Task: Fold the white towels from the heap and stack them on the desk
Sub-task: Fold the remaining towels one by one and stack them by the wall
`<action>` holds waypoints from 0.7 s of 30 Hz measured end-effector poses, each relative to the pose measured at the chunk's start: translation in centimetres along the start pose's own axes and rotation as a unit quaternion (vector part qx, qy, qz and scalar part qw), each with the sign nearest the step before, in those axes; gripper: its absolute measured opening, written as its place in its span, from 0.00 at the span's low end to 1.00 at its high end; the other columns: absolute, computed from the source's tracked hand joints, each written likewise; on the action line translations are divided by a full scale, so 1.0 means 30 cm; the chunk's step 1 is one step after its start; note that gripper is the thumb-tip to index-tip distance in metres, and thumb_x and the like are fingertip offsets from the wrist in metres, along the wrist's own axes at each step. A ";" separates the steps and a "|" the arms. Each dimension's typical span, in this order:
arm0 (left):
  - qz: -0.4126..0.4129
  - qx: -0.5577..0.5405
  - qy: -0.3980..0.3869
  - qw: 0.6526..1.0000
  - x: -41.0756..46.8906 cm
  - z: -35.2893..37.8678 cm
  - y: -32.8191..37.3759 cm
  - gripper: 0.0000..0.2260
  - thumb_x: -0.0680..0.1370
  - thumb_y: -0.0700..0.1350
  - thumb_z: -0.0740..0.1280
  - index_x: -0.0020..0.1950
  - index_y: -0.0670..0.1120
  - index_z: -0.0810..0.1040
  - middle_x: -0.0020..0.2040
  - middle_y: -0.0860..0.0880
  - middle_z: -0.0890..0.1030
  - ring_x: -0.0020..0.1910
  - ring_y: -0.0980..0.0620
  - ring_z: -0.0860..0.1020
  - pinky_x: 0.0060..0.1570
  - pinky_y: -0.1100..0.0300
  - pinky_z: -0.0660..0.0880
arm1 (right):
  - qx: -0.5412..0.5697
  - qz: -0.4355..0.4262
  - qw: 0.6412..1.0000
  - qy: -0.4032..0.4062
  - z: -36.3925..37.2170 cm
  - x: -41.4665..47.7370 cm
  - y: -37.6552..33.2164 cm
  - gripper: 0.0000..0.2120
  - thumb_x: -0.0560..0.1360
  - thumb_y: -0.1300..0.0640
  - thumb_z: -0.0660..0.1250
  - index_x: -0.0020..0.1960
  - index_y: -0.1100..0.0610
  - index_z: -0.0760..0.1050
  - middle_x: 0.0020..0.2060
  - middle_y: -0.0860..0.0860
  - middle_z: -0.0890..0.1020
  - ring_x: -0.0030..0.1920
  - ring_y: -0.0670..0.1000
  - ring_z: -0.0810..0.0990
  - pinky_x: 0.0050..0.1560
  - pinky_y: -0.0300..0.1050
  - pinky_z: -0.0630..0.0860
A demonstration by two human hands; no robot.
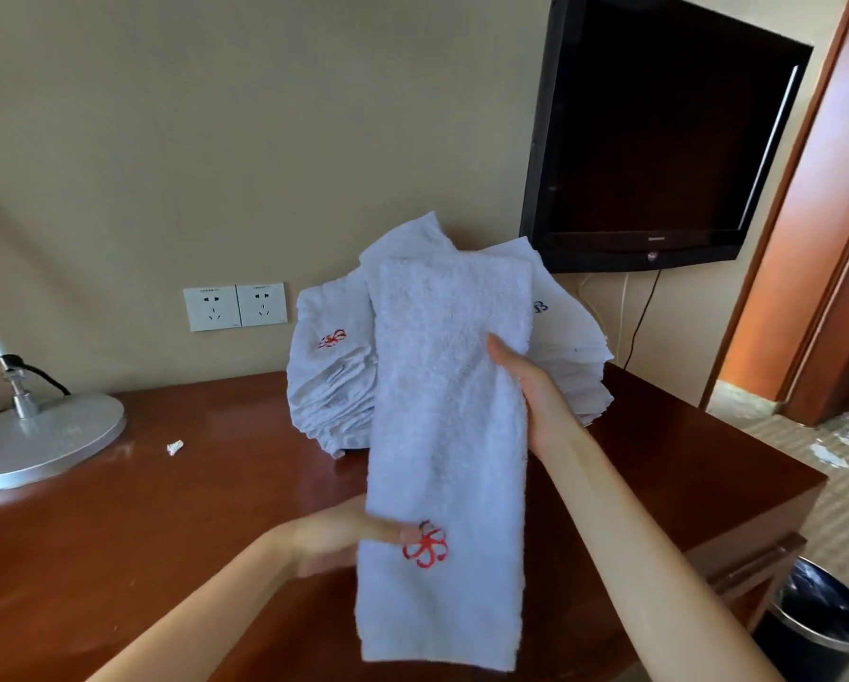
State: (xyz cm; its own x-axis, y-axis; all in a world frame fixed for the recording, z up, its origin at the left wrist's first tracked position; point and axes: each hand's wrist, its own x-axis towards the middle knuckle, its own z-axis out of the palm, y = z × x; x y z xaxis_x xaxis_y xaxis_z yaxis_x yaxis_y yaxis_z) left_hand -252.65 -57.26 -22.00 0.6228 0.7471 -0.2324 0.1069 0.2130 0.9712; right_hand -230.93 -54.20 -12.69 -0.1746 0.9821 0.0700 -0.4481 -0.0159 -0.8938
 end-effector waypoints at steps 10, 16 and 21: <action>0.140 -0.220 0.164 0.951 -0.069 -0.068 0.030 0.28 0.64 0.51 0.80 0.58 0.37 0.81 0.58 0.39 0.81 0.56 0.42 0.81 0.50 0.54 0.80 | -0.126 -0.062 0.980 -0.141 0.345 0.250 -0.178 0.05 0.79 0.58 0.64 0.50 0.55 0.79 0.44 0.50 0.85 0.46 0.48 0.84 0.52 0.42 0.80; 0.200 -0.170 0.307 0.915 -0.109 -0.217 0.173 0.17 0.76 0.49 0.66 0.62 0.42 0.78 0.55 0.44 0.83 0.54 0.47 0.83 0.45 0.59 0.81 | -0.157 -0.013 0.979 -0.132 0.513 0.569 -0.189 0.08 0.79 0.54 0.66 0.54 0.57 0.78 0.49 0.52 0.83 0.47 0.49 0.83 0.47 0.41 0.79; 0.231 -0.162 0.358 0.890 -0.054 -0.339 0.261 0.14 0.78 0.49 0.66 0.62 0.46 0.77 0.54 0.49 0.84 0.52 0.51 0.83 0.43 0.61 0.80 | -0.189 0.013 0.976 -0.110 0.560 0.814 -0.182 0.08 0.78 0.54 0.67 0.53 0.58 0.78 0.46 0.51 0.84 0.45 0.49 0.83 0.45 0.41 0.79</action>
State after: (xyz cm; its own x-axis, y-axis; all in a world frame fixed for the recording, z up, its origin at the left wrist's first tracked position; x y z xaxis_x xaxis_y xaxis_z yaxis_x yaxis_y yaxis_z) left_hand -260.68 -50.40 -14.57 -0.1242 0.9870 0.1016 -0.3335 -0.1380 0.9326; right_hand -247.48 -33.27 1.36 -0.3849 0.9174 0.1013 -0.0936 0.0704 -0.9931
